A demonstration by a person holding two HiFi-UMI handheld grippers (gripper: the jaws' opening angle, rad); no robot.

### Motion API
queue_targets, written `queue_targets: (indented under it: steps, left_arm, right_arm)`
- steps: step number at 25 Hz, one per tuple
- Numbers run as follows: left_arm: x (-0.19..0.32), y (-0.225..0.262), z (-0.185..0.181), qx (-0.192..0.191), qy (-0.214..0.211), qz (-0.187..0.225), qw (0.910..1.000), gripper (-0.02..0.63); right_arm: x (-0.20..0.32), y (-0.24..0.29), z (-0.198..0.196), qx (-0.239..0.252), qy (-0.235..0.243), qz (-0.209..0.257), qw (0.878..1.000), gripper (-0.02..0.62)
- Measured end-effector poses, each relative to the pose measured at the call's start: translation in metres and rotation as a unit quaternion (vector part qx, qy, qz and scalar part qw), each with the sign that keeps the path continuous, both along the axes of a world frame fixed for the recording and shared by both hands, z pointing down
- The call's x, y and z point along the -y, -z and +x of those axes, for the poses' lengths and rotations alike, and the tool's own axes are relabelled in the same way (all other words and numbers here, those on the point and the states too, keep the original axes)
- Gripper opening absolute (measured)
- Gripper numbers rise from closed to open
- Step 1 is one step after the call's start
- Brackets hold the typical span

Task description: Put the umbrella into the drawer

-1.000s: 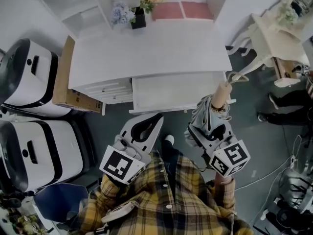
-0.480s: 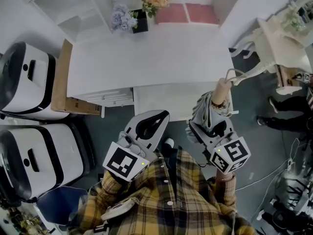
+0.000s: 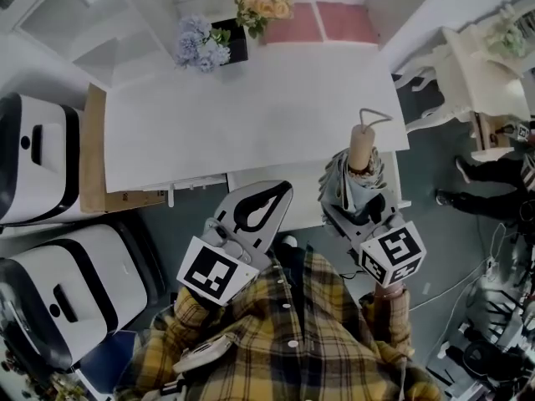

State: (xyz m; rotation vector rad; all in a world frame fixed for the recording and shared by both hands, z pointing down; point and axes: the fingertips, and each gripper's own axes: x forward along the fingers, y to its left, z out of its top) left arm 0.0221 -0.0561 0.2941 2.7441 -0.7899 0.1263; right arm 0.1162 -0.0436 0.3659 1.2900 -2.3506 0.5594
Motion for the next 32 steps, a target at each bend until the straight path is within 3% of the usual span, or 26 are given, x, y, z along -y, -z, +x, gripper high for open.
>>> queue_targets:
  steps: [9,32]
  left_arm:
    - [0.022,-0.013,-0.006,0.003,-0.025,-0.028,0.9993,0.021]
    - [0.027,-0.017,0.018,0.007,-0.010,-0.020,0.9997,0.021]
  right_arm:
    - [0.023,-0.018,-0.014,0.011,-0.021,-0.033,0.999,0.318]
    - [0.032,-0.026,-0.002,0.016,0.010,-0.043,0.999,0.318]
